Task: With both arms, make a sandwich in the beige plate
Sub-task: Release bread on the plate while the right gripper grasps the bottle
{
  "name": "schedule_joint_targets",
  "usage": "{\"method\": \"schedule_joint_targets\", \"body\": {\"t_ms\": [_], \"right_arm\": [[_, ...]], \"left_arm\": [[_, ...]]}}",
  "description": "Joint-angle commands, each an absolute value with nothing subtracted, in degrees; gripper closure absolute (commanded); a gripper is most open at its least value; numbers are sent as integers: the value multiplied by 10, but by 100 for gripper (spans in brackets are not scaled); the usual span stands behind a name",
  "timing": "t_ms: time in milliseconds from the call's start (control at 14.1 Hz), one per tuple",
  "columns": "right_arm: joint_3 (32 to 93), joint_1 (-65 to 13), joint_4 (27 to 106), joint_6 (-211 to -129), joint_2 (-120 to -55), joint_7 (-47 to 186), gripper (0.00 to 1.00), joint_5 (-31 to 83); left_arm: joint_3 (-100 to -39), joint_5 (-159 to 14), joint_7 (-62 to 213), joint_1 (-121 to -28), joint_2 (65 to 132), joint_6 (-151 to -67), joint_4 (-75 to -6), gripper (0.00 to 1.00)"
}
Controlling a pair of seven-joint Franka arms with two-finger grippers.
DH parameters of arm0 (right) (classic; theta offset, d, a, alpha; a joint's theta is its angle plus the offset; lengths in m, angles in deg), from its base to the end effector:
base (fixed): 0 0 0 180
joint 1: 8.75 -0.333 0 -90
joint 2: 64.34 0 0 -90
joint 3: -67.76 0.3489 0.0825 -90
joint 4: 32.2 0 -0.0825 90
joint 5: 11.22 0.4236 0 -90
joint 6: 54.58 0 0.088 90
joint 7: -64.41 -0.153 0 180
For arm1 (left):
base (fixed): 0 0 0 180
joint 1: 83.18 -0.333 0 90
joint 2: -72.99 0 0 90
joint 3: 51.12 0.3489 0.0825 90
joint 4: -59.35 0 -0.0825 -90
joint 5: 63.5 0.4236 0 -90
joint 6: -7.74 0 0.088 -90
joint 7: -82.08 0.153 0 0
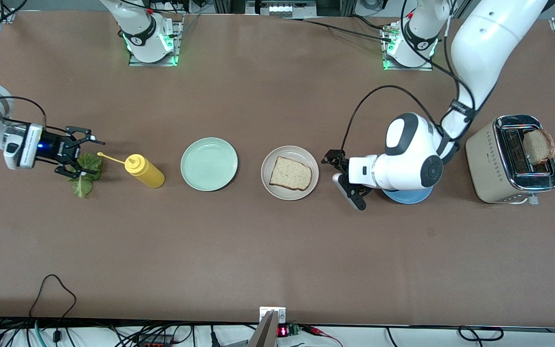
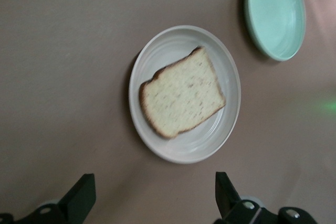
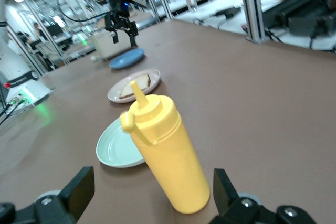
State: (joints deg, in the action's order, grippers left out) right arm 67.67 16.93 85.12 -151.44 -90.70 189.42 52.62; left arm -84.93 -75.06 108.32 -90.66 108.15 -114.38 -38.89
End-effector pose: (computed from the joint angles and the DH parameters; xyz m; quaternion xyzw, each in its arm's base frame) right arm 0.5582 -0.1285 0.1944 -0.7078 -0.4208 -0.3565 0.4414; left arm 0.6364 -0.2986 0.2428 0.9045 -0.3448 -0.0541 0.2449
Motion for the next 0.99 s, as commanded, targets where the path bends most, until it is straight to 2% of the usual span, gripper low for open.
{"method": "schedule_joint_targets", "body": {"t_ms": [0, 283, 496, 780, 921], "right_arm": [[686, 181, 825, -1471, -962, 1986, 0, 560], [692, 174, 758, -1419, -1066, 2104, 0, 586], [693, 160, 720, -1404, -1114, 2139, 0, 596], [700, 134, 712, -1409, -1136, 2151, 0, 636], [700, 116, 712, -1410, -1141, 2167, 0, 653]], "left_arm": [[-842, -628, 1019, -907, 1028, -1074, -395, 0], [-838, -523, 962, -932, 980, -978, -392, 0], [-838, -520, 952, -969, 937, -896, -351, 0], [-838, -520, 906, -987, 921, -734, -201, 0], [-832, -523, 905, -987, 917, -691, -149, 0]]}}
